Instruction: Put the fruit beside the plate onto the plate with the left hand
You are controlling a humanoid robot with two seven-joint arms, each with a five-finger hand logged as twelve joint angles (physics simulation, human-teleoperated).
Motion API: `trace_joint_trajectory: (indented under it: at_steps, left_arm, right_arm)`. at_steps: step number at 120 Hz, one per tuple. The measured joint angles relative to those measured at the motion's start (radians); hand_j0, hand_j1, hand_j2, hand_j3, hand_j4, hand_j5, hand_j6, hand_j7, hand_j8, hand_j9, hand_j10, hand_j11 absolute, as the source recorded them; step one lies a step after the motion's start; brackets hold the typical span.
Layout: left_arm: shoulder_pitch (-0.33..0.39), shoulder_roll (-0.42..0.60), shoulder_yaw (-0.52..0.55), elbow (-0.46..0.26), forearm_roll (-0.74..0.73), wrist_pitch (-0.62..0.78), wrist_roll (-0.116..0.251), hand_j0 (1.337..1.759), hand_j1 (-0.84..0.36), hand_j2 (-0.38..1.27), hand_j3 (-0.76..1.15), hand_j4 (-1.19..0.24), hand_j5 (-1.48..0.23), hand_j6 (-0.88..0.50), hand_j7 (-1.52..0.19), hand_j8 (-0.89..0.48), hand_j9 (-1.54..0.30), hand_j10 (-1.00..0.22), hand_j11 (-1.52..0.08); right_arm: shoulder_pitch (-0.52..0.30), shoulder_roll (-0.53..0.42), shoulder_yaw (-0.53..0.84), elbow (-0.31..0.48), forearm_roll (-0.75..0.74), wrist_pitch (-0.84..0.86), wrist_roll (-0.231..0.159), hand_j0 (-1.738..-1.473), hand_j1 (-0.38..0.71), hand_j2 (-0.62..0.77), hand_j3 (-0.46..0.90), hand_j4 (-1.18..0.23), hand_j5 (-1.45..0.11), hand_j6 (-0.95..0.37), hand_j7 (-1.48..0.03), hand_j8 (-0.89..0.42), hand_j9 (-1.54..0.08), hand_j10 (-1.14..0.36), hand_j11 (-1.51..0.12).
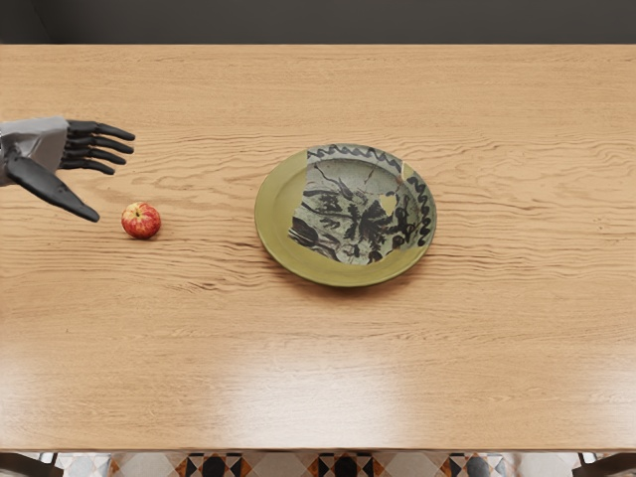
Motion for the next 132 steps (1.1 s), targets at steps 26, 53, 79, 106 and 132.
trace_joint_trajectory:
  at_steps: [26,53,79,106,132]
  left_arm:
    - [-0.073,-0.005,0.021,-0.004,0.041,0.0,0.055,1.658,0.06,0.05,0.0,-0.25,-0.32,-0.25,-0.32,-0.25,-0.32,-0.25,-0.32]
    - [-0.382,-0.055,0.407,-0.096,0.046,0.092,0.187,1.658,0.06,0.05,0.0,-0.25,-0.32,-0.25,-0.32,-0.25,-0.32,-0.25,-0.32]
    - [-0.45,-0.059,0.603,-0.238,0.047,0.408,0.437,1.658,0.06,0.05,0.0,-0.25,-0.32,-0.25,-0.32,-0.25,-0.32,-0.25,-0.32]
    - [-0.441,-0.096,0.628,-0.294,0.075,0.588,0.581,1.658,0.06,0.05,0.0,-0.25,-0.32,-0.25,-0.32,-0.25,-0.32,-0.25,-0.32]
    - [-0.439,-0.165,0.633,-0.32,0.141,0.752,0.602,1.658,0.06,0.05,0.0,-0.25,-0.32,-0.25,-0.32,-0.25,-0.32,-0.25,-0.32]
  right_arm:
    - [0.001,0.0,0.0,0.0,0.0,0.0,0.0,-1.658,-0.3,-0.01,0.0,-0.04,-0.05,-0.04,-0.05,-0.04,-0.05,-0.04,-0.05]
    - [0.004,0.0,0.0,0.0,0.0,0.0,-0.001,-1.658,-0.3,-0.01,0.0,-0.04,-0.05,-0.04,-0.05,-0.04,-0.05,-0.04,-0.05]
    - [0.006,0.0,0.001,-0.001,0.0,0.0,-0.001,-1.658,-0.3,-0.01,0.0,-0.04,-0.05,-0.04,-0.05,-0.04,-0.05,-0.04,-0.05]
    - [0.006,0.0,0.001,-0.002,0.0,0.0,0.0,-1.658,-0.3,-0.01,0.0,-0.04,-0.05,-0.04,-0.05,-0.04,-0.05,-0.04,-0.05]
    - [0.006,0.0,0.002,-0.002,0.0,0.0,0.0,-1.658,-0.3,-0.01,0.0,-0.04,-0.05,-0.04,-0.05,-0.04,-0.05,-0.04,-0.05]
